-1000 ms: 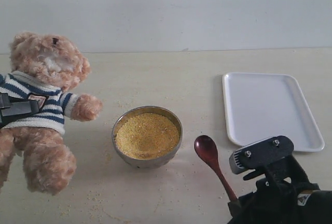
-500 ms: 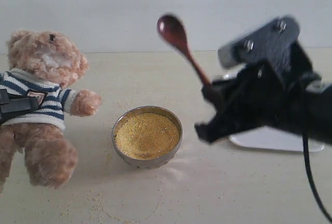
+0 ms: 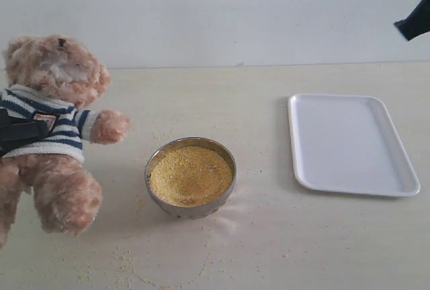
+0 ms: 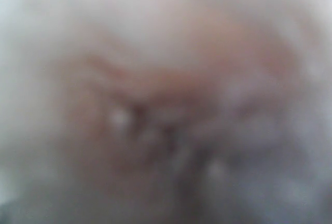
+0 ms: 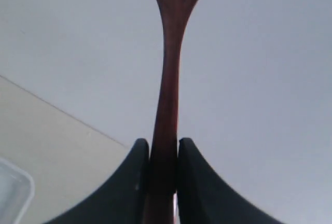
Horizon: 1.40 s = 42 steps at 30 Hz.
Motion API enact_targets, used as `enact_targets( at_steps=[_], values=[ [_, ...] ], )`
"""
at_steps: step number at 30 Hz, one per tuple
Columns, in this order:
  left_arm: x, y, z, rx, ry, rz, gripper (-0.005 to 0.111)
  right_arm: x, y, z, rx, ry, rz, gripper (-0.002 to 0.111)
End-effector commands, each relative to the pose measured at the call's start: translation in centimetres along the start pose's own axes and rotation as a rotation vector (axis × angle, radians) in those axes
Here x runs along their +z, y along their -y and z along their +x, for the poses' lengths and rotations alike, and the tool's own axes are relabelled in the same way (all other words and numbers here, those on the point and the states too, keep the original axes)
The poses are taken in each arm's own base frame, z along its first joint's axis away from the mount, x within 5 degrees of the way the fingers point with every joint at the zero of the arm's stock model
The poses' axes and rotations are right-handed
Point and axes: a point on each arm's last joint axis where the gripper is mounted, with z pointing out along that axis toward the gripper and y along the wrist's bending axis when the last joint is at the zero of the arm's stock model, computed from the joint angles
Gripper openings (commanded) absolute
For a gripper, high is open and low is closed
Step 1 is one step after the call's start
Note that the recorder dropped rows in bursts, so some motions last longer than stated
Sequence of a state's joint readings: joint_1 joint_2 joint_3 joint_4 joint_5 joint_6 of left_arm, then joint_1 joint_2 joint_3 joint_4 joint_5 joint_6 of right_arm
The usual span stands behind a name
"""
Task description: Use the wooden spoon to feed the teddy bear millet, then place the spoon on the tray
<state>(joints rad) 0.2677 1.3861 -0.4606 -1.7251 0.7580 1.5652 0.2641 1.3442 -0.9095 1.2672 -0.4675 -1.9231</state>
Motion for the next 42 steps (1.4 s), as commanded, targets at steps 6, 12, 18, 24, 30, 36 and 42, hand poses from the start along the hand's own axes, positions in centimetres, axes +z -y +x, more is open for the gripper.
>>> enact_targets(
  at_steps=[6, 12, 18, 24, 30, 36, 42],
  values=[
    [0.9, -0.9, 0.5, -0.065, -0.033, 0.006, 0.005, 4.0, 3.8, 1.1, 0.279, -0.29, 0.153, 0.0],
    [1.1, -1.0, 0.7, -0.073, -0.041, 0.011, 0.005, 4.7, 1.3, 3.9, 0.192, -0.383, 0.113, 0.0],
    [1.1, -1.0, 0.7, -0.073, -0.041, 0.013, 0.005, 4.3, -0.6, 9.2, 0.764, -0.475, 0.11, 0.0],
    [1.1, -1.0, 0.6, -0.073, -0.041, 0.015, 0.005, 5.0, 0.1, 10.1, 1.404, -0.381, -0.184, 0.0],
    [1.1, -0.9, 0.6, -0.073, -0.041, 0.018, 0.005, 4.7, 6.3, 12.4, 1.614, -0.233, -0.253, 0.0],
    [1.1, -0.9, 0.6, -0.073, -0.041, 0.018, 0.005, 3.9, 7.7, 12.3, 1.419, -0.135, -0.305, 0.0],
    [1.1, -0.9, 0.6, -0.073, -0.041, 0.018, 0.005, 2.1, 6.8, 7.7, 0.999, -0.021, -0.293, 0.0]
  ],
)
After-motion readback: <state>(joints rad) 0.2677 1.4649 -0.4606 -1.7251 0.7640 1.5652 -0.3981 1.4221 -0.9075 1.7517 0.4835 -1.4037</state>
